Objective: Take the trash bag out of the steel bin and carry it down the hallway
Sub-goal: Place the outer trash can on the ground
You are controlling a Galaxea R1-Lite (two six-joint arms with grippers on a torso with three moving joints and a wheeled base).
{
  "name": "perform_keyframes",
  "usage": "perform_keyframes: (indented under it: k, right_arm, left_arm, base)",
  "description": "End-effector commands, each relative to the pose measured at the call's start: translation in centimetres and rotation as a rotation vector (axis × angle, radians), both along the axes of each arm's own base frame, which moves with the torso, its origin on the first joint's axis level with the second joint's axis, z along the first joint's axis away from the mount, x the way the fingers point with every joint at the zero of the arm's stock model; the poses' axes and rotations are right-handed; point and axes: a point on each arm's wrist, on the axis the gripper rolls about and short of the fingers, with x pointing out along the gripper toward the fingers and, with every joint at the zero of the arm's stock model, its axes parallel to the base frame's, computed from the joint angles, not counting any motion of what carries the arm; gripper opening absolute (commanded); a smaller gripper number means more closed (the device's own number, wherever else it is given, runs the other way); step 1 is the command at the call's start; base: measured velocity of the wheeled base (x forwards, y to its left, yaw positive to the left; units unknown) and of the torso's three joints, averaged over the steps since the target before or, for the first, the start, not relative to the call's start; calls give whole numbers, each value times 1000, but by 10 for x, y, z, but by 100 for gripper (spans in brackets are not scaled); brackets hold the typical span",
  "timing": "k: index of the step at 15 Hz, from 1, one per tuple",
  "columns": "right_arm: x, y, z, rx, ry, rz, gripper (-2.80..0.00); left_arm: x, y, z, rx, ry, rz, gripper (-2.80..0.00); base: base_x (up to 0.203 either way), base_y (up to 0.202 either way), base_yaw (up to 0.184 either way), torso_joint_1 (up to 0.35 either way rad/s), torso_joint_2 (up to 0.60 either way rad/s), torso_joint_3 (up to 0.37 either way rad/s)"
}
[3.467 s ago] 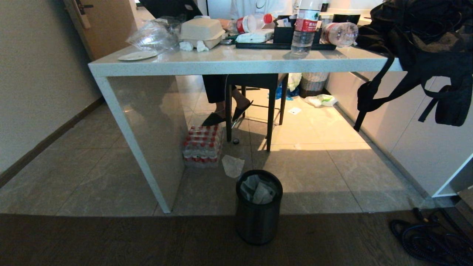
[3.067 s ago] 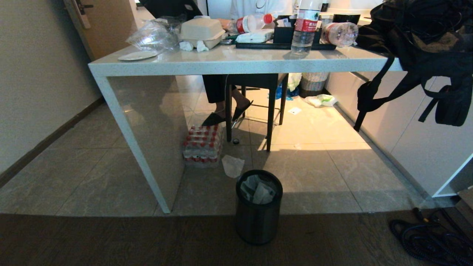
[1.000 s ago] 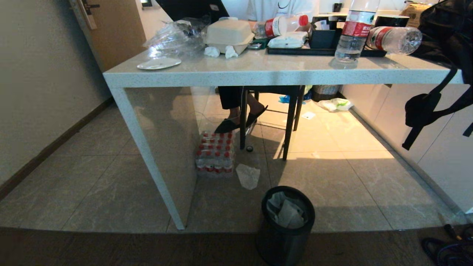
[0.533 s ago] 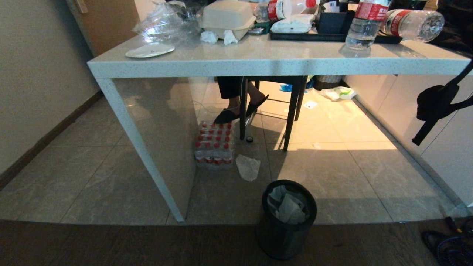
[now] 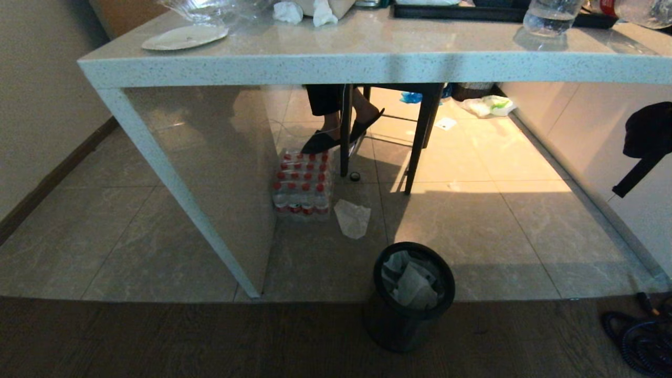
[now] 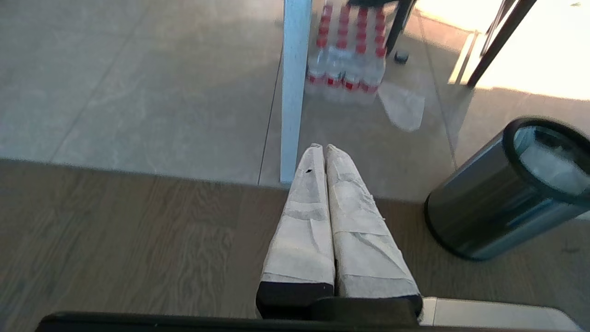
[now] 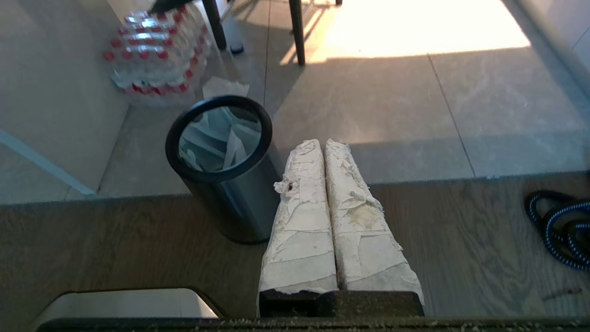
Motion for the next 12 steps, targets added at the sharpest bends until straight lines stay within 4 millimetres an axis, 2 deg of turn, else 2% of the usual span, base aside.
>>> perform_keyframes:
  k: [1, 12]
  right_arm:
    - [0, 0, 0, 0, 0, 0, -280]
    - [0, 0, 0, 0, 0, 0, -280]
  left_arm:
    - [0, 0, 1, -2, -1, 0, -280]
    - [0, 0, 1, -4, -3, 0, -280]
  base:
    - [0, 0, 0, 2, -3, -199]
    - [0, 0, 0, 3, 1, -197]
